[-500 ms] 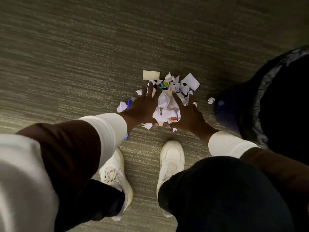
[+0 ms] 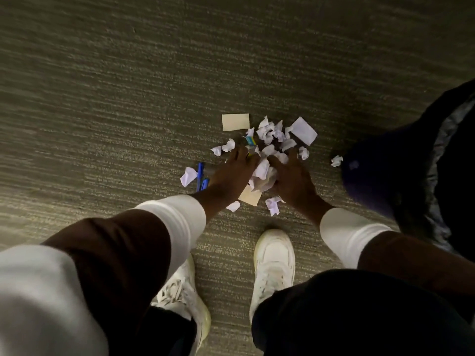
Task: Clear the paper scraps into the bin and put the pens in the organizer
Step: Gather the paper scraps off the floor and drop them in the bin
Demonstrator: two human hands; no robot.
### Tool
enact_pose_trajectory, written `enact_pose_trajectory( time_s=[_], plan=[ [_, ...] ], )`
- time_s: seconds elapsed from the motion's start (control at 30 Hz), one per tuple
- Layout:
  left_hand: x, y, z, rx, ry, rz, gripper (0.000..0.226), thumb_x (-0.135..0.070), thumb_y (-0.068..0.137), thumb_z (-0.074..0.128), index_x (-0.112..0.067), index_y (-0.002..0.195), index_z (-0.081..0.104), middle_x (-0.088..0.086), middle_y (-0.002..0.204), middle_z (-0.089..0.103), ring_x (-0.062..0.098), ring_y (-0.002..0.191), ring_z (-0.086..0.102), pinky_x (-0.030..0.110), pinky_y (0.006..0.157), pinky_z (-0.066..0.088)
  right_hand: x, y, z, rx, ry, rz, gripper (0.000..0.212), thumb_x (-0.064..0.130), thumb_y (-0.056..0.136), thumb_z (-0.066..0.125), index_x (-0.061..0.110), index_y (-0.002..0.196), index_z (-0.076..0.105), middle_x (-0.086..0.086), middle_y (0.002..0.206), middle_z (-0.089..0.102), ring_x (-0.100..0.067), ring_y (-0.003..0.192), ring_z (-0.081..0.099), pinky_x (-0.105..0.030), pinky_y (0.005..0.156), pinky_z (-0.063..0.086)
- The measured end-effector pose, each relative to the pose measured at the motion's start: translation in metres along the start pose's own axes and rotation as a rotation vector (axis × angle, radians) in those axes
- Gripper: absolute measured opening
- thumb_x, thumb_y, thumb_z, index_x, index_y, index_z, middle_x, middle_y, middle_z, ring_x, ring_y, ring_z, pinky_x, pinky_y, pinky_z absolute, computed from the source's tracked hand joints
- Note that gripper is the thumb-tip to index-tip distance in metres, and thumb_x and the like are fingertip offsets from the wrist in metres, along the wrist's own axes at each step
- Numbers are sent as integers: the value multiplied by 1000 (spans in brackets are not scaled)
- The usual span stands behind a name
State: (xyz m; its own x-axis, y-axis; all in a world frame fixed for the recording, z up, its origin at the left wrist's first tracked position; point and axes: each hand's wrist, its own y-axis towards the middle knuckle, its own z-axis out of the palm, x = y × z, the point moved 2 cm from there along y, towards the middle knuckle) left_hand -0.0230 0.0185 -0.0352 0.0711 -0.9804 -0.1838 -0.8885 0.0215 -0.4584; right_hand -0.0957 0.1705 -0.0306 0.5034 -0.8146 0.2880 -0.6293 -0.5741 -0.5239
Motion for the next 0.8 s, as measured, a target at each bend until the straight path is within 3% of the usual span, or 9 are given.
enact_pose_trajectory(
  time_s=[0.1,0.17,0.27,0.33,0.43,0.53,0.67,0.8],
  plan=[
    [1,-5,-9,7,-76,-21,64,6,88,65,-11,146,45,23,150,45,42,137,51,48,100,57,6,0,-14,-38,62,26,45,18,98,63,21,143,58,-20,146,47,-44,128,55,-47,101,51],
    [-1,-13,-19,3,-99,-55,66,4,86,69,-10,147,48,23,151,47,42,135,54,46,101,55,11,-9,-28,-108,118,32,38,10,96,66,15,134,67,-21,145,51,-43,126,59,-47,100,53],
    [-5,-30,-40,-25,-166,-104,59,0,82,77,-6,137,57,21,134,61,42,120,64,47,88,59,17,-27,-48,-218,178,-8,27,7,93,70,7,120,76,-25,138,61,-40,122,66,-46,98,57],
    [-11,-43,-58,-50,-236,-125,55,-2,82,79,-4,133,59,22,125,64,43,114,66,48,85,59,22,-41,-67,-238,213,7,26,7,93,68,6,118,77,-25,137,62,-40,119,68,-45,95,59],
    [-21,-60,-88,-70,-328,-165,56,-9,89,75,-5,141,53,20,133,61,41,123,61,51,93,56,30,-66,-101,-267,279,30,32,5,91,68,8,122,76,-23,144,60,-39,125,65,-44,99,57],
    [-33,-80,-125,-132,-408,-153,57,-7,90,72,-4,143,51,20,132,60,42,120,61,53,90,58,36,-93,-137,-314,307,86,37,2,85,66,9,121,76,-22,141,62,-41,118,68,-44,95,58],
    [-54,-104,-181,-210,-473,-149,55,-4,88,69,-3,141,53,20,129,61,41,117,62,54,91,58,27,-136,-181,-345,328,228,45,-1,84,66,19,123,75,-17,135,61,-36,104,71,-30,81,55],
    [-91,-115,-231,-263,-503,-89,56,-4,83,76,-3,136,58,19,126,67,41,111,69,52,87,61,6,-184,-223,-448,328,324,39,-1,83,70,12,119,78,-23,130,64,-34,98,72,-17,78,43]
  ],
)
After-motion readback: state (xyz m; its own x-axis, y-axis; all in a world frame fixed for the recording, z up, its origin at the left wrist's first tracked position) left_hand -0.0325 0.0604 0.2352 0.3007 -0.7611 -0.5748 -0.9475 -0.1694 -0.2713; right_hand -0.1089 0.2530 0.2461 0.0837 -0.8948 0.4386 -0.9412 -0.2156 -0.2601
